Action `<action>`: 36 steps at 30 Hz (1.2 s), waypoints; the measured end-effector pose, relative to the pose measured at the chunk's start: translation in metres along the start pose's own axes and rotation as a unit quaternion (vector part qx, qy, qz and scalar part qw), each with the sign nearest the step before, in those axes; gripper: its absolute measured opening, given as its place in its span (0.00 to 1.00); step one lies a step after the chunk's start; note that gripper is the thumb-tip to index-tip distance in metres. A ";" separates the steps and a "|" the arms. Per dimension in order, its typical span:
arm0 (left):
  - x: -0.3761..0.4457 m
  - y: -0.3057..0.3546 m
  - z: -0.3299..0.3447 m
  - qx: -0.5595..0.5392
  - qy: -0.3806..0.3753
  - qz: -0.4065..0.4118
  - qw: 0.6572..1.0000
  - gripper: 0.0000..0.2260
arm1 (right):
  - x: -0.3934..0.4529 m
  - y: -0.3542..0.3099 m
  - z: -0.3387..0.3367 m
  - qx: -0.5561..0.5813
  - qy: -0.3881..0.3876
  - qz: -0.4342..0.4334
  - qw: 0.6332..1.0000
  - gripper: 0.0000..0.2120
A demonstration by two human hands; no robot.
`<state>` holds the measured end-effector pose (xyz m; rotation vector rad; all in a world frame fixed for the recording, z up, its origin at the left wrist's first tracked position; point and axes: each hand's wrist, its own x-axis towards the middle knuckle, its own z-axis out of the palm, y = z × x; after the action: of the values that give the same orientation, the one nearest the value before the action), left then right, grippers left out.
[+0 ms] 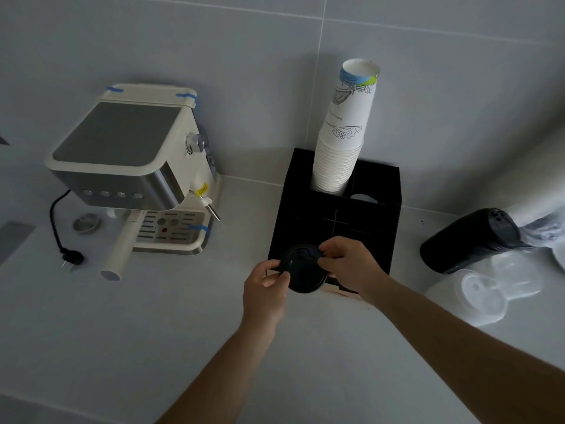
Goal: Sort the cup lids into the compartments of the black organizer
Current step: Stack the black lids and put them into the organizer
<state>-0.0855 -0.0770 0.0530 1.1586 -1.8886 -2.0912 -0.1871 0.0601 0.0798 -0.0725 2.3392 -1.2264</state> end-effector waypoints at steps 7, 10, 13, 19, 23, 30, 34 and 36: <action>0.015 0.011 0.005 -0.008 -0.028 -0.036 0.999 0.18 | 0.035 -0.027 0.000 -0.076 -0.015 0.001 0.997 0.07; 0.019 0.014 0.008 -0.004 -0.057 -0.073 0.996 0.23 | 0.048 -0.034 0.004 -0.101 -0.029 -0.001 0.994 0.08; 0.021 0.020 0.012 -0.029 -0.078 -0.125 0.989 0.28 | 0.060 -0.039 0.006 -0.068 -0.058 0.029 0.996 0.06; 0.025 0.039 0.016 -0.178 -0.112 -0.201 0.957 0.30 | 0.076 -0.046 0.012 0.005 -0.103 0.139 0.985 0.27; 0.038 0.050 0.019 -0.188 -0.109 -0.236 0.947 0.31 | 0.078 -0.053 0.012 0.057 -0.159 0.194 0.966 0.36; 0.060 0.051 0.035 -0.127 -0.105 -0.247 0.955 0.30 | 0.080 -0.048 0.016 0.133 -0.166 0.251 0.944 0.36; 0.062 0.049 0.042 -0.117 -0.101 -0.247 0.956 0.34 | 0.086 -0.043 0.023 0.141 -0.168 0.255 0.942 0.33; 0.062 0.049 0.043 -0.108 -0.099 -0.256 0.956 0.35 | 0.091 -0.039 0.028 0.147 -0.156 0.256 0.943 0.32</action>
<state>-0.1740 -0.0857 0.0655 1.5625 -1.4807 -2.6874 -0.2615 -0.0084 0.0608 0.3908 1.7292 -1.1745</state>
